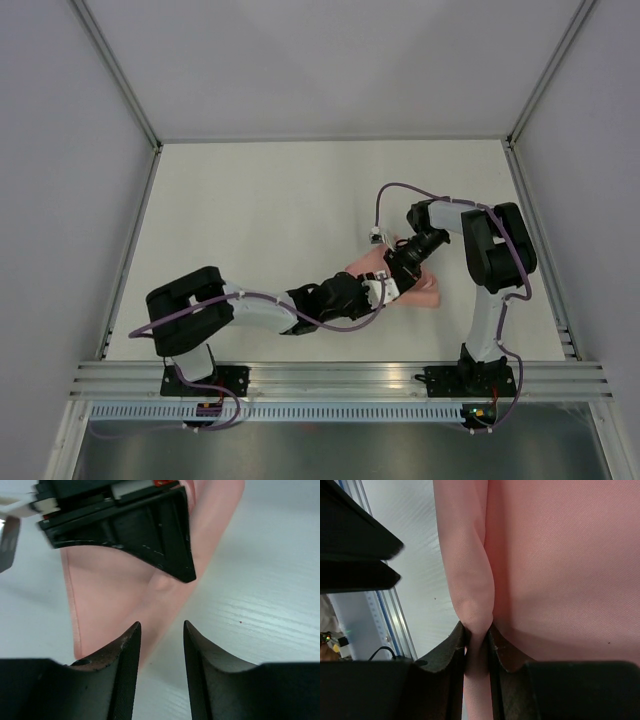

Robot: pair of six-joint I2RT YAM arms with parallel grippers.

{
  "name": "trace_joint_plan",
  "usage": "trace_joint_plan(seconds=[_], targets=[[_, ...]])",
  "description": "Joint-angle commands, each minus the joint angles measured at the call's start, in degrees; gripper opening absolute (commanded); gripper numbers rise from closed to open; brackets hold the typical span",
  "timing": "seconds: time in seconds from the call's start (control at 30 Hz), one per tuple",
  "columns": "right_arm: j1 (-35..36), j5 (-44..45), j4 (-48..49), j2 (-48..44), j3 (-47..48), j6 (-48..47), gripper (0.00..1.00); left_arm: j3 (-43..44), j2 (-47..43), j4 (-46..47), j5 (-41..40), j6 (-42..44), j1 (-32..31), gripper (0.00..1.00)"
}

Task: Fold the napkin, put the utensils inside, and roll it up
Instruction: Roll the napkin with the utensil

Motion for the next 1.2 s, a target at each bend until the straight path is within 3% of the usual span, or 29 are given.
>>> trace_joint_plan(seconds=[0.0, 0.33, 0.7, 0.9, 1.07, 1.17], targets=[[0.1, 5.39, 5.14, 4.02, -0.07, -3.53, 0.16, 4.03, 5.08, 2.25, -5.85, 12.02, -3.79, 0.46], [-0.07, 5.57, 4.26, 4.82, 0.89, -3.0, 0.16, 8.51, 15.38, 5.41, -9.72, 22.04, -7.15, 0.53], [-0.25, 5.48, 3.47, 5.61, 1.77, -3.17, 0.16, 9.13, 20.75, 4.45, -11.13, 22.75, -6.97, 0.52], [-0.42, 6.1, 3.29, 5.52, 2.04, -3.17, 0.16, 8.78, 20.66, -0.29, -8.32, 20.03, -5.13, 0.46], [-0.69, 6.19, 3.29, 5.43, 2.04, -3.17, 0.16, 10.8, 21.45, -7.06, -3.93, 18.18, -3.63, 0.31], [-0.86, 6.62, 3.73, 5.08, 2.04, -2.82, 0.22, 12.29, 21.89, -11.36, -1.03, 16.86, -2.93, 0.2]])
